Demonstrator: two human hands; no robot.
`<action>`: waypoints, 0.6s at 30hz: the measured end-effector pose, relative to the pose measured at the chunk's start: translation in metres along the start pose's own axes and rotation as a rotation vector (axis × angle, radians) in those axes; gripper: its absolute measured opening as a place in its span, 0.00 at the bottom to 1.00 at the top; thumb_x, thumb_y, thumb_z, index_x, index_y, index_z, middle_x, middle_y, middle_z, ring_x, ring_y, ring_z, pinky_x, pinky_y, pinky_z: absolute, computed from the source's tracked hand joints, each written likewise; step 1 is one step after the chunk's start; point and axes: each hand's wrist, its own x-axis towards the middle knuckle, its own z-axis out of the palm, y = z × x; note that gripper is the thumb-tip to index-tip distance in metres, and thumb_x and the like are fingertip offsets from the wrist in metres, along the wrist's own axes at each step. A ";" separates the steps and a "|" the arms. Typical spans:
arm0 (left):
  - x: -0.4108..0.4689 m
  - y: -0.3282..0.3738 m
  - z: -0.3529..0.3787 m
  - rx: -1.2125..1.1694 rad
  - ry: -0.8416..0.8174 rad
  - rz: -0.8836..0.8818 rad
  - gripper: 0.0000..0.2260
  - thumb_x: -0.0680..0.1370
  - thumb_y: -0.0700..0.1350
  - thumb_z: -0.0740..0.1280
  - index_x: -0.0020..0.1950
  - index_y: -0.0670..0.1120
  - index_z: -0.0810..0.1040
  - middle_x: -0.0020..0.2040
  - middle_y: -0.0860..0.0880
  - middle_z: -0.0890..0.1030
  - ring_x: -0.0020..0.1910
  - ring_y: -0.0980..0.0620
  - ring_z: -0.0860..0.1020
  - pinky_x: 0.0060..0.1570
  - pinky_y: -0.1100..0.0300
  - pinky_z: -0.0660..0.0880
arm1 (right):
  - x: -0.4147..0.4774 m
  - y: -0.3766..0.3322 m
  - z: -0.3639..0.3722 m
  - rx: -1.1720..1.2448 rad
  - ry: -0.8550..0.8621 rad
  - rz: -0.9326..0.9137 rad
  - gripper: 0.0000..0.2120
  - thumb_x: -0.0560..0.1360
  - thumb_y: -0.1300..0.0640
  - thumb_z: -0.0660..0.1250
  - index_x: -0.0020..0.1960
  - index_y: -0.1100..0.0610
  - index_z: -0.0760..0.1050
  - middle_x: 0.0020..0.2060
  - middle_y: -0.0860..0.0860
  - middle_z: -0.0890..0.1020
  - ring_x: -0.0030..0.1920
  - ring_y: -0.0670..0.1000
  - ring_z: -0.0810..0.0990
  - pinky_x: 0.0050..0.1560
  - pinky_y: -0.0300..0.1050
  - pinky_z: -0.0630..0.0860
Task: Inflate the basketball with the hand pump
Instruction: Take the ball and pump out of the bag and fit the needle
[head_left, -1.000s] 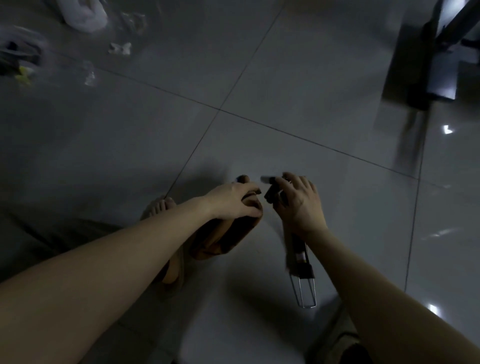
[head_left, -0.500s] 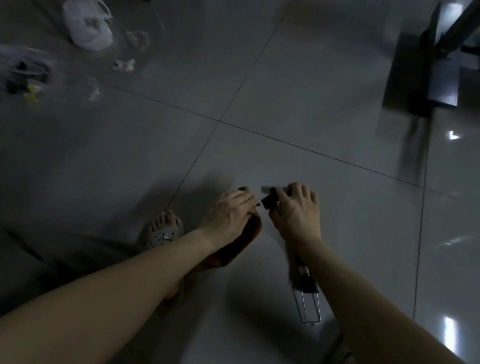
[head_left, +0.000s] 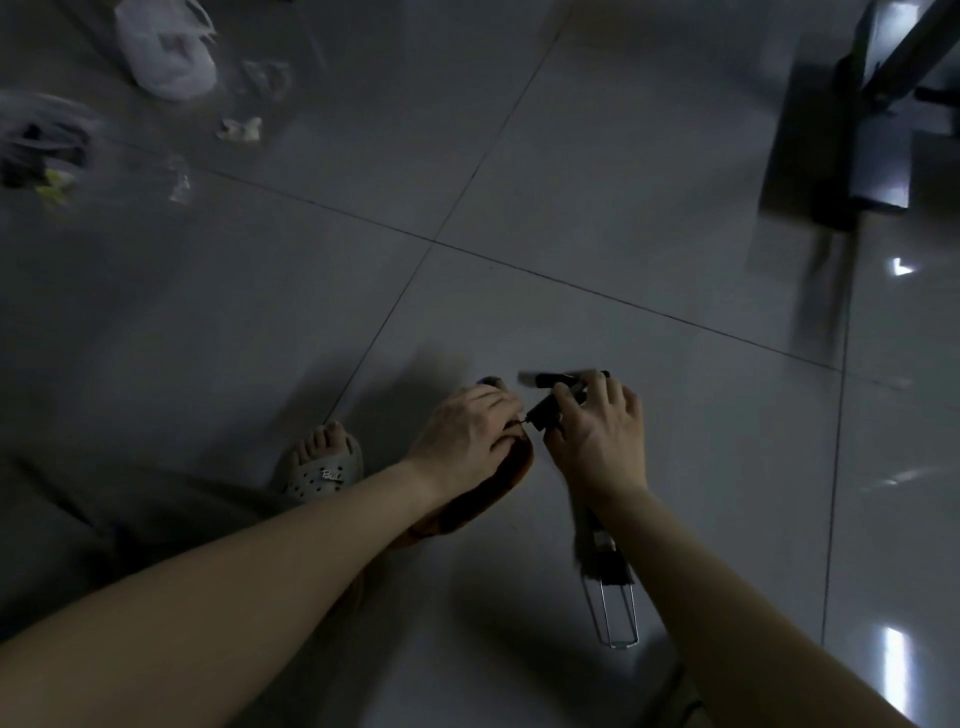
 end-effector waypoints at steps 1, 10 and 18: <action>0.000 0.002 -0.001 -0.005 0.001 -0.004 0.15 0.78 0.43 0.69 0.64 0.43 0.78 0.61 0.46 0.81 0.64 0.46 0.76 0.67 0.51 0.71 | -0.001 0.000 0.000 -0.011 -0.002 0.002 0.24 0.73 0.46 0.69 0.66 0.54 0.74 0.62 0.58 0.73 0.63 0.60 0.71 0.65 0.58 0.67; 0.005 0.008 -0.003 -0.024 -0.007 -0.039 0.18 0.77 0.46 0.69 0.66 0.45 0.76 0.60 0.47 0.79 0.62 0.48 0.74 0.63 0.56 0.71 | -0.007 -0.013 0.001 -0.056 0.021 0.004 0.19 0.76 0.48 0.68 0.62 0.55 0.75 0.58 0.58 0.73 0.59 0.60 0.71 0.62 0.57 0.67; 0.009 0.011 -0.012 0.107 -0.093 0.101 0.29 0.74 0.48 0.71 0.74 0.50 0.69 0.57 0.51 0.77 0.56 0.51 0.73 0.50 0.61 0.67 | -0.011 -0.015 0.002 -0.041 0.086 -0.017 0.21 0.74 0.54 0.69 0.65 0.60 0.74 0.56 0.60 0.75 0.58 0.61 0.73 0.61 0.57 0.71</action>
